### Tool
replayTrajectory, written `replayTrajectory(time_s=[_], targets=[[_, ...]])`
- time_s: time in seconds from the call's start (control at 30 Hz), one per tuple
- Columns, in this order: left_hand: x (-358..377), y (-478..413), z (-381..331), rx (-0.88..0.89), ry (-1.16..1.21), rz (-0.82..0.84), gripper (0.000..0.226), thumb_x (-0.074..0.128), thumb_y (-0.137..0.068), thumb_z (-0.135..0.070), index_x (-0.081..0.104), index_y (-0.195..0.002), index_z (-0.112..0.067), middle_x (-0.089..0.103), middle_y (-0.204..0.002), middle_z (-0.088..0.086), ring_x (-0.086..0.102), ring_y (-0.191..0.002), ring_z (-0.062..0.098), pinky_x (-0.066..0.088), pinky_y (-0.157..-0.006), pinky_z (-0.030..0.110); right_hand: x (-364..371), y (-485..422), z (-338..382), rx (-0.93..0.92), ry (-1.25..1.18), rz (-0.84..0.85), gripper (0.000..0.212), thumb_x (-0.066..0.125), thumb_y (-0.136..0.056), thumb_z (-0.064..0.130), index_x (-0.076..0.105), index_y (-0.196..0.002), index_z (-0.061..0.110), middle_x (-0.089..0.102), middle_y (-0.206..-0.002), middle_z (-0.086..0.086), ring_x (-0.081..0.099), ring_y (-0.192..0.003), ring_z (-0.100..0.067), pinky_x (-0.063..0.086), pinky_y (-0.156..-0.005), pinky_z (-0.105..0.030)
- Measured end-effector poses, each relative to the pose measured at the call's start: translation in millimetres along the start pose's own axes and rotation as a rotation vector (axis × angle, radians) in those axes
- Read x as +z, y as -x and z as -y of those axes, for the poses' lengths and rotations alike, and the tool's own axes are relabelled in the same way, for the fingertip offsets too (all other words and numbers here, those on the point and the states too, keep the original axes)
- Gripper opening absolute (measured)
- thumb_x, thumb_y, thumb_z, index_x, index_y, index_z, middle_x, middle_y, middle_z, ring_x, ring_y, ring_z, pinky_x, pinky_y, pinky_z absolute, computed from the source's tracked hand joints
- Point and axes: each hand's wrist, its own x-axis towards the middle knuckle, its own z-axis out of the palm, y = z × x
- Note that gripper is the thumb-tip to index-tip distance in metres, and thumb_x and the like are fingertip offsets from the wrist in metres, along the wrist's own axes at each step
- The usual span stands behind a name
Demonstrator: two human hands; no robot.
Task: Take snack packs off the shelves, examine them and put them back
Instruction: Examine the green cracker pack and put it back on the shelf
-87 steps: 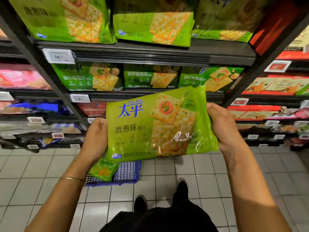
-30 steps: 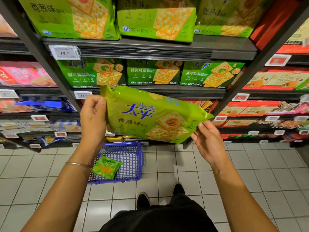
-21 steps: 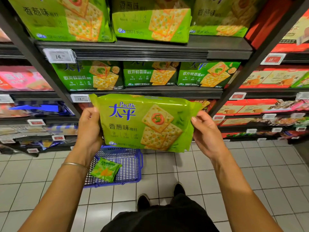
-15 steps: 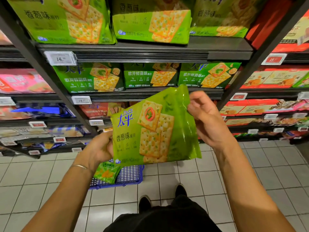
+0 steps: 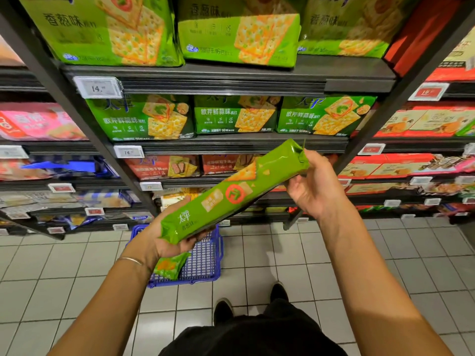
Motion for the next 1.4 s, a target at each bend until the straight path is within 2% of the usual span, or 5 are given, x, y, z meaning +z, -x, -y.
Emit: replayTrajectory(time_s=[0.33, 0.57, 0.87, 1.17, 1.4], targets=[[19, 19, -10, 0.15, 0.135, -0.041, 0.038, 0.052, -0.102, -0.051, 0.07, -0.093, -0.019, 0.07, -0.06, 0.004, 0.066, -0.042, 0.021, 0.049, -0.032, 0.026, -19, 1, 2, 0.118, 0.346, 0.094, 0.068, 0.058, -0.088, 0.071, 0.066, -0.133, 0.021, 0.075, -0.123, -0.008, 0.069, -0.118, -0.03, 0.049, -0.103, -0.055], [34, 51, -34, 0.428, 0.083, 0.068, 0.053, 0.046, -0.103, -0.039, 0.082, -0.07, -0.018, 0.076, -0.07, 0.003, 0.072, -0.053, 0.02, 0.058, -0.043, 0.032, -34, 1, -27, 0.216, -0.075, 0.125, 0.044, 0.068, -0.086, 0.048, 0.081, -0.105, 0.011, 0.076, -0.115, -0.015, 0.076, -0.098, -0.036, 0.064, -0.08, -0.047], [69, 81, -40, 0.503, -0.153, 0.1, 0.06, 0.039, -0.103, -0.065, 0.067, -0.12, -0.014, 0.074, -0.068, 0.007, 0.072, -0.053, 0.018, 0.063, -0.058, 0.034, -39, -6, -68, 0.303, -0.263, 0.043, 0.056, 0.056, -0.1, 0.039, 0.057, -0.145, 0.004, 0.06, -0.14, -0.028, 0.053, -0.135, -0.048, 0.064, -0.061, -0.047], [76, 90, -44, 0.818, -0.163, 0.08, 0.032, 0.063, -0.095, -0.043, 0.07, -0.113, -0.018, 0.079, -0.105, 0.005, 0.078, -0.089, 0.02, 0.064, -0.068, 0.036, -55, -4, -67, 0.349, 0.278, 0.199, 0.054, 0.065, -0.088, 0.03, 0.065, -0.137, 0.007, 0.061, -0.141, -0.025, 0.061, -0.129, -0.041, 0.047, -0.111, -0.058], [81, 82, -23, 0.955, -0.618, 0.219, 0.037, 0.073, -0.094, -0.032, 0.069, -0.13, -0.022, 0.077, -0.121, 0.0, 0.072, -0.105, 0.013, 0.058, -0.085, 0.027, -44, -15, -82, 0.255, 0.129, 0.218, 0.058, 0.043, -0.103, 0.057, 0.066, -0.138, 0.018, 0.064, -0.142, -0.014, 0.061, -0.131, -0.033, 0.046, -0.111, -0.055]])
